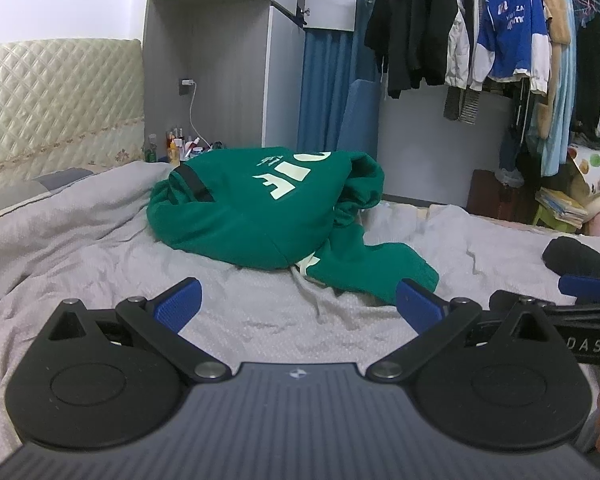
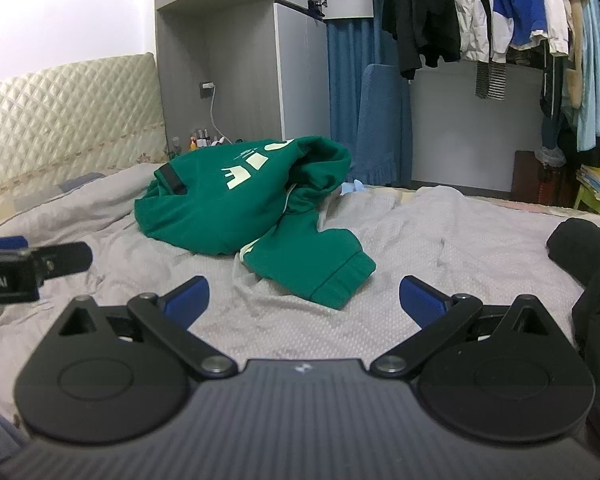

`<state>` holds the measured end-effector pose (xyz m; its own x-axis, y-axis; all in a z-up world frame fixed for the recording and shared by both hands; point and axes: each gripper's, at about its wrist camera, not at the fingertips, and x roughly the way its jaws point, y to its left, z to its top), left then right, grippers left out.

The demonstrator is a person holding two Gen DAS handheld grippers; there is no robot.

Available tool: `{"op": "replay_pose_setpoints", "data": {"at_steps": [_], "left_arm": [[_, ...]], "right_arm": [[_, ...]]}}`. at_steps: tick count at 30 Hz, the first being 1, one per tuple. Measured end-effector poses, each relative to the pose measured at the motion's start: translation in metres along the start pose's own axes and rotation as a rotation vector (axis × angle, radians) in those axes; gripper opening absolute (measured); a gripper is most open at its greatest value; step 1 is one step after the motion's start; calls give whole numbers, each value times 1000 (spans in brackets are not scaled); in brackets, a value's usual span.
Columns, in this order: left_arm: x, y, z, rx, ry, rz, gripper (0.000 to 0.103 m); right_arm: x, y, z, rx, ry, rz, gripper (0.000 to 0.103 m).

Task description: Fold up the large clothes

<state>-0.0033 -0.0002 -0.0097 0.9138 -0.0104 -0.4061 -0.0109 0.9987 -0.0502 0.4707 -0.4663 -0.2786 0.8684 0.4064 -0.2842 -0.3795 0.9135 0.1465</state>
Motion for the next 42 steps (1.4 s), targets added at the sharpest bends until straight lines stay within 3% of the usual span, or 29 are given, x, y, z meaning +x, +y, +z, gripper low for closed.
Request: {"op": "replay_pose_setpoints", "data": {"at_steps": [17,24,33,42], "left_arm": [[-2,0,-5,-3,0,-16,103],[4,6,-9,-62,-7,-88,103],[36,20,-12,-53,10,-73,103],[74,17,-12,-5,-17,-82,103]], "right_arm": [[2,5,-2,0,1,-6,103],[4,6,-1,-6,4,3,103],[13,-2,2,59,15,15,103],[36,6,14,-5,21,18,103]]}}
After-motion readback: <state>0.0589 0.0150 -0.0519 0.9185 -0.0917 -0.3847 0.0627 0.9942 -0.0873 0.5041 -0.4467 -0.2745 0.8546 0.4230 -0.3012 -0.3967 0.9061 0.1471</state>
